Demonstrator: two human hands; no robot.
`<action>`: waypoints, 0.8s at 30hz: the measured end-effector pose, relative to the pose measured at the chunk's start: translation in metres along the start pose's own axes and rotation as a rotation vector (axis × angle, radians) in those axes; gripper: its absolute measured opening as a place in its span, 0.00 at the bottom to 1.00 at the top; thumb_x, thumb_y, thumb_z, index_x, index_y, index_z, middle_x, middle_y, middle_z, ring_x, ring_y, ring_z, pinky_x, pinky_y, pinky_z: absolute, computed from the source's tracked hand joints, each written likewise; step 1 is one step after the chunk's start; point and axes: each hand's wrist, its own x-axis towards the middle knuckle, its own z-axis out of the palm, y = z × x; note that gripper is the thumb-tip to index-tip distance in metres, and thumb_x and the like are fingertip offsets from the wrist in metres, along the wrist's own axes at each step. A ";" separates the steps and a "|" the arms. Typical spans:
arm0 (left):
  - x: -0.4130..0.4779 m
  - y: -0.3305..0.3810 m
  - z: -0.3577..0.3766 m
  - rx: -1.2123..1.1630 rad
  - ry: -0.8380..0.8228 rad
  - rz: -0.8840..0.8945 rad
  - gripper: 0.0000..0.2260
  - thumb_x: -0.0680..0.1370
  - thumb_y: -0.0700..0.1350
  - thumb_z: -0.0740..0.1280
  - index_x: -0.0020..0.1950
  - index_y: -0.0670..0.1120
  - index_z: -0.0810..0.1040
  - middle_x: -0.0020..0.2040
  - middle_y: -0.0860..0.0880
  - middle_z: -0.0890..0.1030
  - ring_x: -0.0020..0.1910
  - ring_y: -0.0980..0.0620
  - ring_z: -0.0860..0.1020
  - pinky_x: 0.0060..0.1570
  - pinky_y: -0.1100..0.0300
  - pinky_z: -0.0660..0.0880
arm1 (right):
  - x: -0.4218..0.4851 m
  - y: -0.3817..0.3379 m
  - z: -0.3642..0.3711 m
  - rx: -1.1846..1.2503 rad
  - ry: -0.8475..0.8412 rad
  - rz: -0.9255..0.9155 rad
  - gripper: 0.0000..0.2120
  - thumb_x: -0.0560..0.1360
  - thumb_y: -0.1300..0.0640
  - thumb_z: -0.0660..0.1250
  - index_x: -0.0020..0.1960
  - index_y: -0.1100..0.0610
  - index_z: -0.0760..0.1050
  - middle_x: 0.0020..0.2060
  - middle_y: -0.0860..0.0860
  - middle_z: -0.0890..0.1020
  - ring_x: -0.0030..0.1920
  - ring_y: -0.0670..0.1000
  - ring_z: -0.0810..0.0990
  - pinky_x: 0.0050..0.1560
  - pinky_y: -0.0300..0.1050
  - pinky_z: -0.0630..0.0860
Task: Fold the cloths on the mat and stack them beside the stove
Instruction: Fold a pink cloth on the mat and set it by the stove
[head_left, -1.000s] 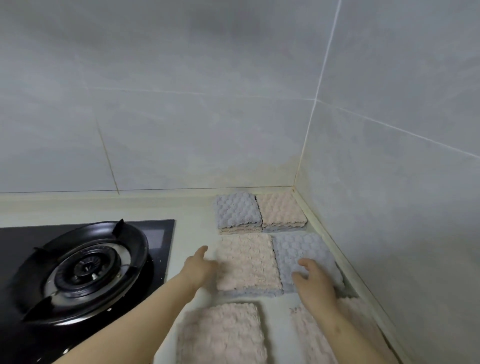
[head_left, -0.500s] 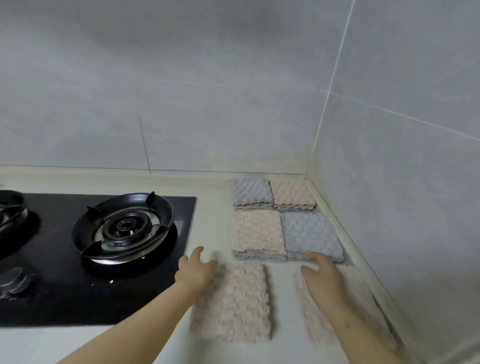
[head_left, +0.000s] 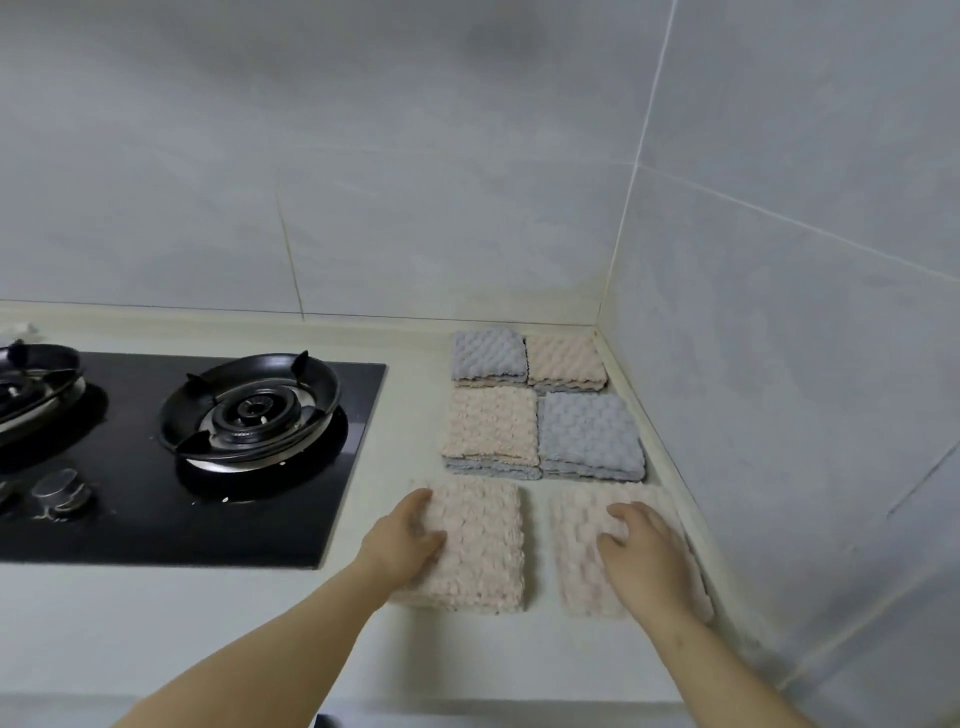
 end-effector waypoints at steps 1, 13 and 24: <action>0.001 0.003 0.005 0.019 -0.009 0.008 0.27 0.77 0.48 0.65 0.74 0.52 0.59 0.70 0.48 0.69 0.64 0.45 0.72 0.64 0.56 0.67 | 0.000 0.002 -0.002 -0.026 -0.004 0.008 0.18 0.75 0.57 0.61 0.65 0.52 0.71 0.69 0.47 0.69 0.67 0.52 0.68 0.67 0.46 0.64; 0.003 0.020 0.047 0.145 0.015 0.023 0.23 0.78 0.53 0.61 0.72 0.57 0.61 0.64 0.42 0.69 0.62 0.42 0.70 0.63 0.55 0.66 | -0.010 0.020 -0.004 -0.105 -0.106 0.023 0.20 0.77 0.53 0.60 0.69 0.49 0.68 0.69 0.47 0.70 0.68 0.50 0.68 0.67 0.45 0.66; -0.036 0.054 0.055 0.702 -0.080 0.423 0.37 0.73 0.70 0.53 0.75 0.61 0.40 0.77 0.53 0.35 0.76 0.48 0.36 0.73 0.44 0.40 | -0.018 0.019 -0.023 -0.336 -0.285 -0.172 0.33 0.75 0.44 0.61 0.75 0.39 0.49 0.76 0.44 0.41 0.76 0.52 0.37 0.75 0.51 0.41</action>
